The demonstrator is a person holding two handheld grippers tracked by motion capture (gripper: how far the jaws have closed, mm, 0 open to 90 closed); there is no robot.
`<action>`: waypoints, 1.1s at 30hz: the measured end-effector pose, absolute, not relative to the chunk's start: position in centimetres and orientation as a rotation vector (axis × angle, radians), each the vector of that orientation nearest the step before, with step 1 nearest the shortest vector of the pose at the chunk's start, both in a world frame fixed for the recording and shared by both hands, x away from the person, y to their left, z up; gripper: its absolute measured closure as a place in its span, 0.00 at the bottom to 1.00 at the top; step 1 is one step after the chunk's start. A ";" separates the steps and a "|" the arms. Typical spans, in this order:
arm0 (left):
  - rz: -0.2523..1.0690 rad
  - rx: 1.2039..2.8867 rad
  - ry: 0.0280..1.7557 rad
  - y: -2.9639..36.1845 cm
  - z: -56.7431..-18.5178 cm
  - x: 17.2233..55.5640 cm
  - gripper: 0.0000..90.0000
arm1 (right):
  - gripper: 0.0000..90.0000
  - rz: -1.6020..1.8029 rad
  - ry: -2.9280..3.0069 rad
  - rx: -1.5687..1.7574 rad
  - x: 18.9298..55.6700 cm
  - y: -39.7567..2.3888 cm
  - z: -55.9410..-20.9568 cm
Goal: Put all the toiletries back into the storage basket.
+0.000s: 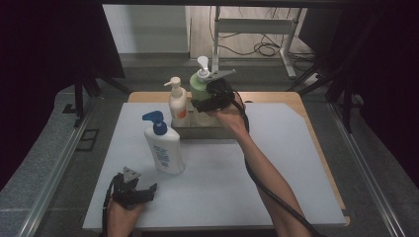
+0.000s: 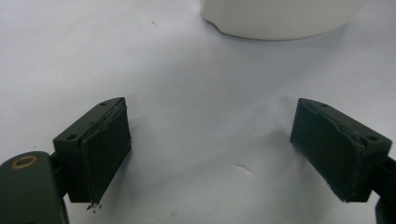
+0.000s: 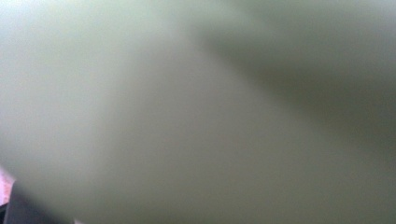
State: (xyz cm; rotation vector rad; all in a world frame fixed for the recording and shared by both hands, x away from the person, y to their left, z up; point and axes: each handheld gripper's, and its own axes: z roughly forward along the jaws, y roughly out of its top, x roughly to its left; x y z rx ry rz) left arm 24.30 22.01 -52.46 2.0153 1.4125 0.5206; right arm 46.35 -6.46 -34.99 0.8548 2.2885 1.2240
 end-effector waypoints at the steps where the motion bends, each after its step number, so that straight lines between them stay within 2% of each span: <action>1: 0.520 2.016 1.412 22.0 -52.5 24.3 0.13 | 0.13 1.223 2.287 0.856 46.5 -6.4 -35.1; 33: 0.520 2.016 1.412 22.0 -52.5 24.3 0.13 | 0.13 1.169 2.330 0.882 48.2 -5.7 -39.1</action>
